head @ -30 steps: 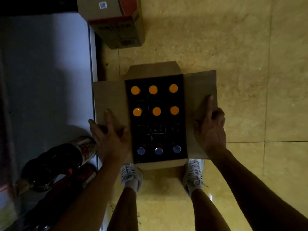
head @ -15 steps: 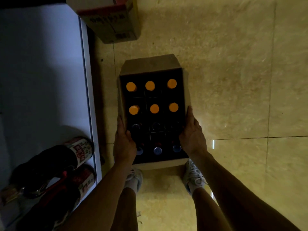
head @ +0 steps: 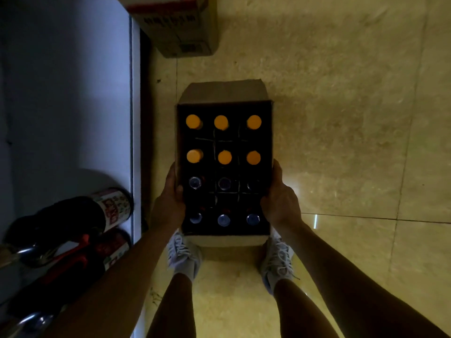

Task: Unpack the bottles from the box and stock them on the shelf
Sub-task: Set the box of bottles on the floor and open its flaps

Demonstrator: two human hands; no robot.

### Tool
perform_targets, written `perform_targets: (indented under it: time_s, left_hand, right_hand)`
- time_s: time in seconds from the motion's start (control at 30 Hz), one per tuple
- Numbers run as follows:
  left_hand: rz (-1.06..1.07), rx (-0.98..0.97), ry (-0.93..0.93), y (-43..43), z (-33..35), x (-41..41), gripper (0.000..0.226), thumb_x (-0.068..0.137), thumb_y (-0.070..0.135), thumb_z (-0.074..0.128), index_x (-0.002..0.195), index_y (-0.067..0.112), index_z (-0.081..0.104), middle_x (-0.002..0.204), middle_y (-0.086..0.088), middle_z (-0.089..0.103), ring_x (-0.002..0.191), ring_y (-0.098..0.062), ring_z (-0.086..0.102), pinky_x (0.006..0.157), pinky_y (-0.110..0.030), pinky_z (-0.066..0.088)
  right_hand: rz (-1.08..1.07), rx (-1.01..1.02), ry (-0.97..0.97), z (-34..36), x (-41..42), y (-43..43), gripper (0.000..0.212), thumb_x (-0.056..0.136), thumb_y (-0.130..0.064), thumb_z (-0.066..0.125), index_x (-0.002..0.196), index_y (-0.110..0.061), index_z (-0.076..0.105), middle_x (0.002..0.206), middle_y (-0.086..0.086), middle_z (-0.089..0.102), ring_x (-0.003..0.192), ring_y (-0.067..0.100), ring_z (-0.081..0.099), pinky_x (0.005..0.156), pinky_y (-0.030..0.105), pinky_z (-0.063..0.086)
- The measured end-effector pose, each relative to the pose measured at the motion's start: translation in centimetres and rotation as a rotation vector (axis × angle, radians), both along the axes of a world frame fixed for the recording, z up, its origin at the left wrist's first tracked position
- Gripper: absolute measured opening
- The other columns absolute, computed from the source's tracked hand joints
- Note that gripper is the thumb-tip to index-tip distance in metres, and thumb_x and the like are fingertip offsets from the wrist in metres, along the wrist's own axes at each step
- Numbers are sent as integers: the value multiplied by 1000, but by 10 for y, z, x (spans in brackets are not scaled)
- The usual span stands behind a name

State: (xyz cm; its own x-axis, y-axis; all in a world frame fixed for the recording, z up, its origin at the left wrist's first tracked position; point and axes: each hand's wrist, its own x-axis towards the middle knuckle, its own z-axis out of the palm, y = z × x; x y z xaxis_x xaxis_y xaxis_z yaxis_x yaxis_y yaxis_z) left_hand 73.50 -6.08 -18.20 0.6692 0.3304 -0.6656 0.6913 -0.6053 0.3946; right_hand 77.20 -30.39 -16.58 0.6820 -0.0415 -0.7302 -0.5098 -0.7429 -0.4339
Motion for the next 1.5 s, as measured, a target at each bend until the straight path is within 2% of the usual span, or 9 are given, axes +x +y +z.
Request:
perform_targets:
  time_s: [0.33,0.47,0.57,0.67,0.8,0.93,1.13,1.27,1.5]
  left_hand:
    - [-72,-79,-67,11,-2,-5,61,110,26,39,159,48,9,137,-19,60,118,-42,61,92,-44,49]
    - [-116,-102,-139,12,-5,-8,63,109,25,40,161,42,8,145,-15,53,119,-37,59,92,-38,46]
    - [-118,-28,-121,8,-9,-12,66,109,28,40,161,41,1,119,-18,64,84,-32,62,78,-43,52]
    - [-129,61,-196,1,-21,-22,68,108,22,41,161,36,2,117,-17,69,79,-36,65,67,-45,53]
    - [-56,237,-350,-16,-33,-31,47,107,28,35,154,22,32,103,-16,74,81,-38,70,61,-36,44]
    - [-15,300,-556,-24,-41,-37,37,107,23,44,141,11,53,61,-2,55,49,-22,53,48,-21,31]
    - [137,254,-485,-43,-38,-34,37,110,30,30,146,22,37,91,-13,70,83,-36,68,64,-34,39]
    - [108,285,-536,-40,-41,-37,31,110,29,30,139,25,41,76,-5,61,78,-36,66,63,-36,42]
    - [13,300,-408,-33,-23,-37,32,110,29,30,139,25,42,87,-9,56,79,-33,53,69,-35,35]
  right_hand:
    - [-8,-74,-35,-5,-5,5,77,98,-12,49,162,-21,6,112,26,70,98,46,67,83,48,52]
    - [-9,-138,-92,-4,-11,14,69,100,-16,45,160,-19,12,112,27,69,98,45,67,75,41,44]
    - [25,-190,-109,-3,-14,20,68,103,-18,44,161,-17,9,116,29,67,102,46,66,75,39,40]
    - [25,-238,-116,-5,-15,20,74,103,-24,47,162,-21,2,115,27,68,100,43,67,75,40,46]
    - [78,-251,-160,-10,-19,17,80,103,-29,48,162,-18,-5,111,23,70,94,39,69,78,44,53]
    - [210,-293,-199,-22,-20,7,86,100,-22,49,161,-11,-11,108,21,71,92,38,69,75,40,50]
    - [313,-249,-260,-29,-19,-2,86,99,-15,50,159,-2,-10,108,24,71,93,40,68,77,42,50]
    - [369,-202,-362,-35,-19,-10,78,100,-14,48,160,0,1,113,28,68,97,44,65,72,38,40]
    - [400,-160,-464,-26,-27,-24,62,103,-26,45,158,-10,18,105,23,71,83,38,64,67,35,39]
